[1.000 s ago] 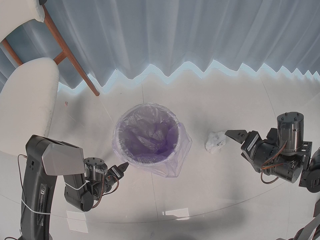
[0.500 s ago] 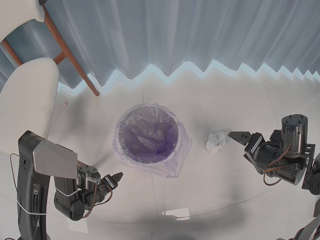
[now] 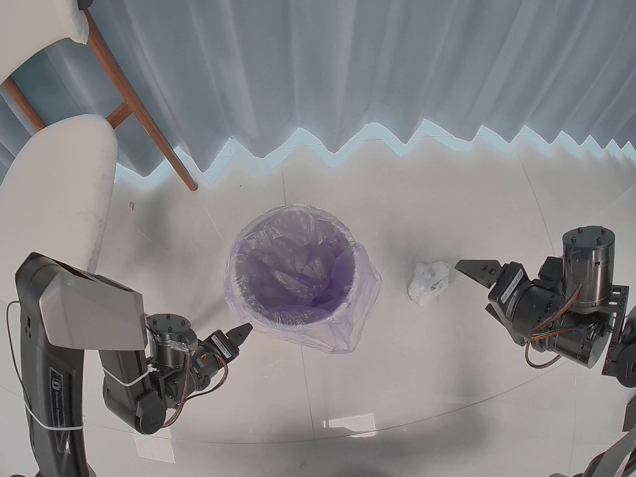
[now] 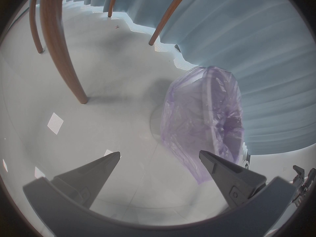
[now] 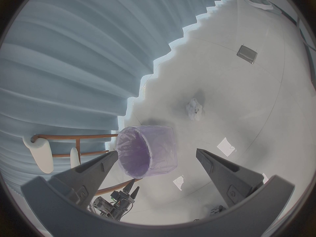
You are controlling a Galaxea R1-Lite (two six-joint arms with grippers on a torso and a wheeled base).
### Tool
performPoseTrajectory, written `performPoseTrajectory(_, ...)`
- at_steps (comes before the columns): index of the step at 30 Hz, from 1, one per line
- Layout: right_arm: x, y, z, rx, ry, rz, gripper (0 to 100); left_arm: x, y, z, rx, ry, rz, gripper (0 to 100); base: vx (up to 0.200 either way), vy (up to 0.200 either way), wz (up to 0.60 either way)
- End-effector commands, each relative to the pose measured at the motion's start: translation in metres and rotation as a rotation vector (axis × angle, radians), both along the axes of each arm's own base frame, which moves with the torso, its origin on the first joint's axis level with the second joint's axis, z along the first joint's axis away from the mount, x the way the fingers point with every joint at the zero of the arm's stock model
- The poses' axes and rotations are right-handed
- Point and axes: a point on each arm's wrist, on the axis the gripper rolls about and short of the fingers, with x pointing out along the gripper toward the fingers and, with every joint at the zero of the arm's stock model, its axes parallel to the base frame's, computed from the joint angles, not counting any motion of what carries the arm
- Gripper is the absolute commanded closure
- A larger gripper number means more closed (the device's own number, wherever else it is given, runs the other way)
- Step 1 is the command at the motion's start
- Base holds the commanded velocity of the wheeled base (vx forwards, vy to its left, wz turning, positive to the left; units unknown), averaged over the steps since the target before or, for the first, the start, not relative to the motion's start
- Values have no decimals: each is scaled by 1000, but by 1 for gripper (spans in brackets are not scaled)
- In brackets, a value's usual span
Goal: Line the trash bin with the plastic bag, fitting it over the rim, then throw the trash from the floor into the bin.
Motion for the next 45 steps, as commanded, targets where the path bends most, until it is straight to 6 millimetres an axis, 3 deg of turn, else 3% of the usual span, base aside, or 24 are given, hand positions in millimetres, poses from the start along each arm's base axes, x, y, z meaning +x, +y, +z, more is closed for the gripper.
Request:
performPoseTrajectory(1, -2, -2, 2, 2, -5, -3, 0, 19, 1, -19, 4, 0, 20, 0, 0, 0, 0)
performPoseTrajectory(4, -3, -2, 3, 4, -9, -4, 0, 32, 5, -21, -6, -26, 40, 0, 0, 0, 0)
performPoseTrajectory(9, -5, -4, 7, 3, -23, -5, 0, 51, 4, -43, 9, -30, 45, 0, 0, 0, 0)
performPoseTrajectory(13, -6, -4, 7, 4, -24, -5, 0, 61, 4, -59, 135, -36, -1, 0, 0, 0, 0)
performPoseTrajectory(30, -8, -6, 3, -7, -2, -9, 0, 112, -7, -59, 253, 53, 31, 0, 0, 0, 0)
performPoseTrajectory(36, -11, -7, -4, -19, 21, -10, 0, 96, -6, -32, 201, 50, 48, 0, 0, 0, 0)
performPoseTrajectory(41, -8, -6, -4, -20, 27, -11, 0, 53, 3, 9, 195, 69, 37, 0, 0, 0, 0)
performPoseTrajectory(45, -3, -3, -11, -35, 72, -5, 0, 4, 9, 33, 207, 106, 1, 0, 0, 0, 0)
